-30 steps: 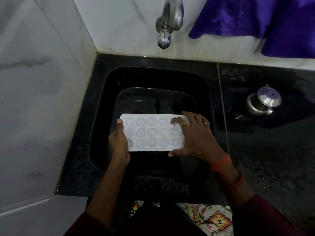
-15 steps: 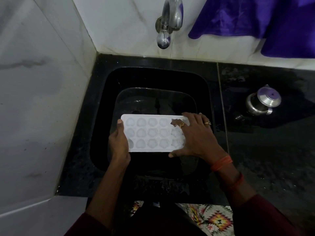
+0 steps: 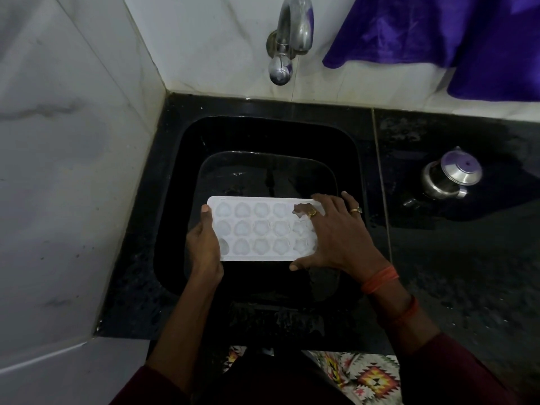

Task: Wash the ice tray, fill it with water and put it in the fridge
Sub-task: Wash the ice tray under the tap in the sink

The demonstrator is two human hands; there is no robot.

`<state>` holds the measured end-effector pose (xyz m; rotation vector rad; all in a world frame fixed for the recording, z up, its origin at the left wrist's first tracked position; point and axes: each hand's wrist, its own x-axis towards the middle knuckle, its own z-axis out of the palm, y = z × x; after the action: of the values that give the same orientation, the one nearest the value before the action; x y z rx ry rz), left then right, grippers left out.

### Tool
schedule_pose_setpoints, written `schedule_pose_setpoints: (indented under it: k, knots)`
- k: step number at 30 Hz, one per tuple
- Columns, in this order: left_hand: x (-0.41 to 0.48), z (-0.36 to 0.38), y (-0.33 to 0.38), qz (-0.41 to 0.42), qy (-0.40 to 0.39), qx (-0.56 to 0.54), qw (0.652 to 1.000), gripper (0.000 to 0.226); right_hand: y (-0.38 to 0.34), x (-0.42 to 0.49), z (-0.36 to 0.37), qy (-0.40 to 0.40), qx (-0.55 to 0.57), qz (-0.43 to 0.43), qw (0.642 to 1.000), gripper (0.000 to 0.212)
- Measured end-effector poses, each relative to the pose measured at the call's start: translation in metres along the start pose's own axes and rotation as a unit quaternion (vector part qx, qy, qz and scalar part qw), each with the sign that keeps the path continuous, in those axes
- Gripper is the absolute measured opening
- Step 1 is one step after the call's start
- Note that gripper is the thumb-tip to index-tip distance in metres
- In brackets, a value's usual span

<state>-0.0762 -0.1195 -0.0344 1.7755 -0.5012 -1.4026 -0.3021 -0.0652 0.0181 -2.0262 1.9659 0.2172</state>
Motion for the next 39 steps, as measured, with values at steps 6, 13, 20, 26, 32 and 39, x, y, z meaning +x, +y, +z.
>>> schedule_pose_setpoints:
  k: [6,13,20,26,32,39]
  knots:
    - [-0.0031,0.0020,0.0020,-0.001,0.003,0.000,1.000,0.041,0.0006,0.0007,-0.0034,0.000,-0.002,-0.005,1.000,0.123]
    - [-0.0024,0.0029,0.0014,0.002,0.006,0.006,1.000,0.043,0.0019,0.0026,-0.0032,-0.005,-0.007,-0.007,1.000,0.127]
    - [-0.0054,0.0050,0.0046,0.006,0.003,-0.001,1.000,0.040,0.0018,0.0026,-0.0073,-0.013,0.001,-0.006,1.000,0.121]
    - [-0.0042,0.0039,0.0052,0.003,0.008,0.005,1.000,0.040,-0.0003,0.0010,-0.0072,-0.009,0.007,-0.004,1.000,0.124]
    - [-0.0064,0.0042,0.0060,0.002,0.004,0.009,1.000,0.042,0.0001,-0.0008,-0.0072,-0.009,-0.005,-0.007,1.000,0.122]
    - [-0.0099,0.0031,0.0073,0.003,0.009,-0.001,1.000,0.040,-0.0010,-0.0038,-0.0033,0.014,-0.007,-0.015,1.000,0.119]
